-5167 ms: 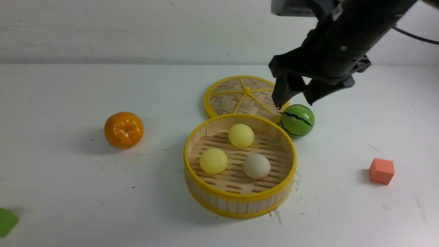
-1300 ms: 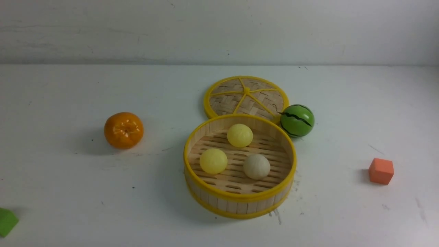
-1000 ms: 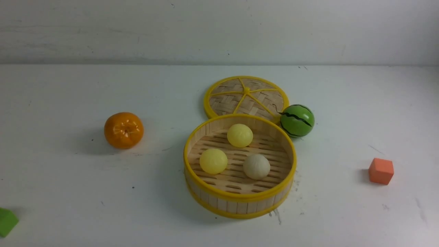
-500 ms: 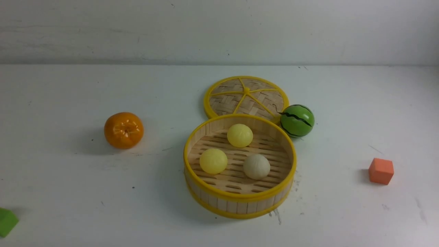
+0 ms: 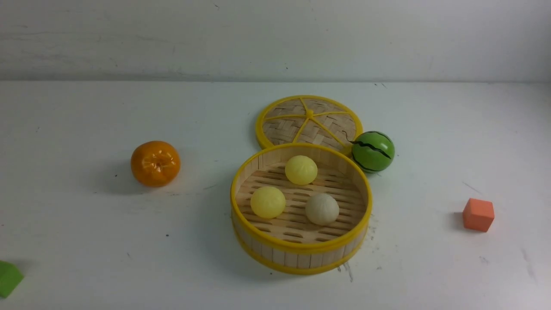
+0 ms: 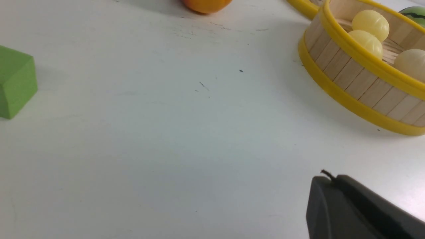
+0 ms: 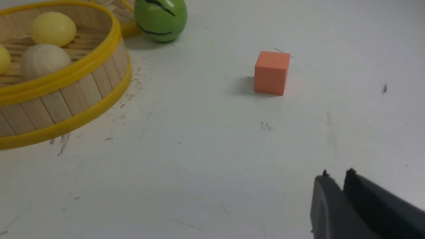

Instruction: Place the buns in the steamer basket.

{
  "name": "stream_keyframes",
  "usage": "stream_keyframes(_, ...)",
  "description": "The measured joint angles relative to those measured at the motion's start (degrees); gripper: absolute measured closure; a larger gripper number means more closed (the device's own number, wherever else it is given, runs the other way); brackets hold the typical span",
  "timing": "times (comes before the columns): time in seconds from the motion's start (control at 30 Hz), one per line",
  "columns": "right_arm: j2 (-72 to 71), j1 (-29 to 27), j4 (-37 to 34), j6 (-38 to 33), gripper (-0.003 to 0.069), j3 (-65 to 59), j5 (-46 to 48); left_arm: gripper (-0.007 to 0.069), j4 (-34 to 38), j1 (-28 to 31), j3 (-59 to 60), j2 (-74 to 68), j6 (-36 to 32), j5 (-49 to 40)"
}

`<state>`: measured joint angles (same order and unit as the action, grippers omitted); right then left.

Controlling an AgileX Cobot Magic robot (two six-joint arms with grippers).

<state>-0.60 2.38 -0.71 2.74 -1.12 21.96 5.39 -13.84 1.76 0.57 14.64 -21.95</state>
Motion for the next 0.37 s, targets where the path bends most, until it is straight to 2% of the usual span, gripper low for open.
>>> stream_keyframes(0.37, 0.00, 0.00, 0.00, 0.00, 0.0571, 0.00, 0.00, 0.0624, 0.00, 0.00, 0.00, 0.00, 0.00, 0.00)
